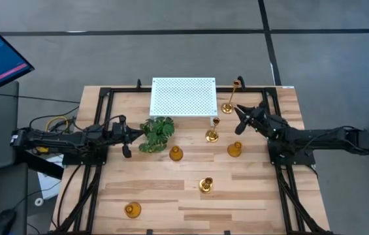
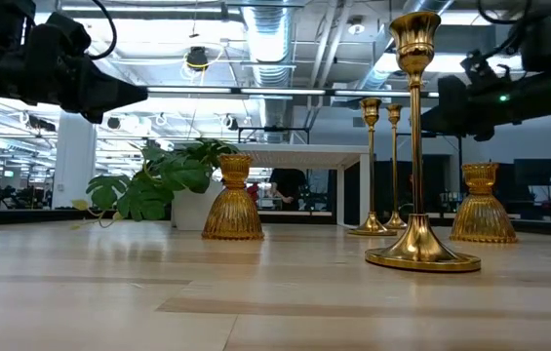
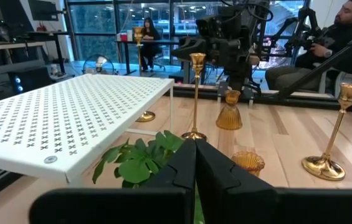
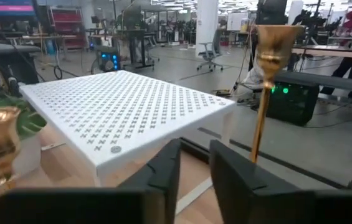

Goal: Pick & Place candle stick holders
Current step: Put the top gold candle holder on the shelf

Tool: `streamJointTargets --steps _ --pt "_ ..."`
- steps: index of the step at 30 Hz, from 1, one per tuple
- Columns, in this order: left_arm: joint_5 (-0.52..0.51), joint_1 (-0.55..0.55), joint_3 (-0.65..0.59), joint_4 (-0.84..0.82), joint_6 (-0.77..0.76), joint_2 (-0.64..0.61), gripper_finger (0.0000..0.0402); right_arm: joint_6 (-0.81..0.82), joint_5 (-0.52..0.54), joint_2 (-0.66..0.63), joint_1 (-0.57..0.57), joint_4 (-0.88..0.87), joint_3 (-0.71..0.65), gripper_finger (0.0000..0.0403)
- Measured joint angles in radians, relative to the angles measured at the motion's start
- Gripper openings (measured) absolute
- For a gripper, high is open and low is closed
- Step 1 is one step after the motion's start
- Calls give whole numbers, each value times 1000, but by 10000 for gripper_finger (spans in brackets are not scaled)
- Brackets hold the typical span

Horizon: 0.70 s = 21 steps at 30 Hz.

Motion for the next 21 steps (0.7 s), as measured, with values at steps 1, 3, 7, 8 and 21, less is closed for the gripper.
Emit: streamJointTargets --steps 1,3,7,8,21 --pt "0 0 0 2 0 1 6 0 -7 29 -7 23 10 98" --pt "0 0 0 4 0 2 6 -1 -13 91 -19 65 32 116" --pt "0 0 0 7 0 2 6 -22 -15 210 -60 134 72 139" --pt "0 0 0 7 0 2 6 -23 -15 238 -73 149 80 143" --pt "0 0 0 8 0 2 6 55 -13 493 -206 166 186 168"
